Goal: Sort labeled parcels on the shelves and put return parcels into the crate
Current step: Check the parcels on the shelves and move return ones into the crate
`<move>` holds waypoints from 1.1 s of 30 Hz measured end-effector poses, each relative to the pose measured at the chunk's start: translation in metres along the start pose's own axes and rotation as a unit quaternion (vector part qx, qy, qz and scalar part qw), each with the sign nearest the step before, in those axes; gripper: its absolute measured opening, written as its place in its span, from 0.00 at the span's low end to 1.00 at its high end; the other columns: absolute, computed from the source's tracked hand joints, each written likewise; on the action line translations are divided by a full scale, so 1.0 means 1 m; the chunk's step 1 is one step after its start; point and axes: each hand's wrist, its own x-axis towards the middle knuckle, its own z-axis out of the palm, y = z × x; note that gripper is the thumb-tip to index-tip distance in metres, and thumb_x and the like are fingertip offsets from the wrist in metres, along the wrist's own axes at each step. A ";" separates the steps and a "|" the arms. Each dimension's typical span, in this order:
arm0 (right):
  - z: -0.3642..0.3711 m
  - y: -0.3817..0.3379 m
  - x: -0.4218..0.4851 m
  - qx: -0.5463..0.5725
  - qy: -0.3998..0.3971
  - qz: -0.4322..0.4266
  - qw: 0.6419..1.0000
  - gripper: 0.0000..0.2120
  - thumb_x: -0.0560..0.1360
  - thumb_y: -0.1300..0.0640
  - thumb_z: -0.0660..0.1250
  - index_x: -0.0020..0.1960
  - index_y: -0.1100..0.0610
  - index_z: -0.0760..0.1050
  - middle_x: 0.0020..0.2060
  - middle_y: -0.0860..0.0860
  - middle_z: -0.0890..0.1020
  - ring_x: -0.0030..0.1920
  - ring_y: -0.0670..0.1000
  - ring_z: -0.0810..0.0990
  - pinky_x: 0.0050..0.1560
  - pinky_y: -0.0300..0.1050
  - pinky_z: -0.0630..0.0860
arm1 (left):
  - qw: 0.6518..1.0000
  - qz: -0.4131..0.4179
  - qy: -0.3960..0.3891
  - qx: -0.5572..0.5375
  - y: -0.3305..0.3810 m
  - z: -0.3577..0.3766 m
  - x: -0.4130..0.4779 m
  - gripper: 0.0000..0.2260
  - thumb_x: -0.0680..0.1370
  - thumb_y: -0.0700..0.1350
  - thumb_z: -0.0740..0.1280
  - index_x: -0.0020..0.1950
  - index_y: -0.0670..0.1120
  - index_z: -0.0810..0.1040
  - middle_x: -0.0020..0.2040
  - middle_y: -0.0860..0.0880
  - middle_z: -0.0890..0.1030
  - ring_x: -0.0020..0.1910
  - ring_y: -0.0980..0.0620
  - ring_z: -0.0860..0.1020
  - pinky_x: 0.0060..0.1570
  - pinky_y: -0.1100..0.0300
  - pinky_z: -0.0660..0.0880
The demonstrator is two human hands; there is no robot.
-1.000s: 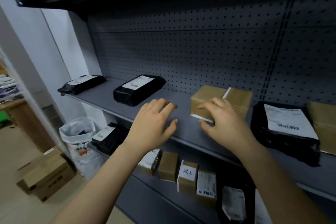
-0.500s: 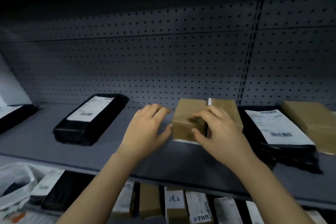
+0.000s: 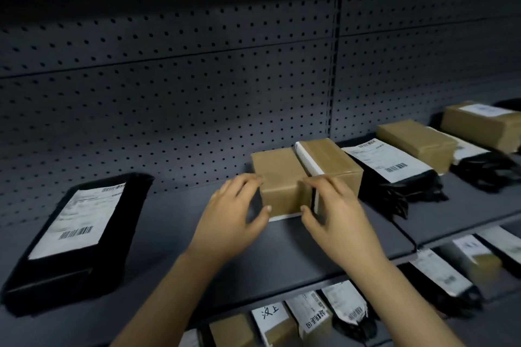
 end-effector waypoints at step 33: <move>0.053 -0.017 0.042 0.170 -0.113 -0.048 0.978 0.23 0.76 0.54 0.70 0.69 0.46 0.71 0.67 0.43 0.67 0.65 0.42 0.70 0.67 0.42 0.70 | 0.986 -0.120 0.076 -0.085 -0.016 -0.014 -0.033 0.33 0.76 0.53 0.69 0.76 0.58 0.55 0.73 0.62 0.61 0.71 0.69 0.58 0.64 0.75 0.59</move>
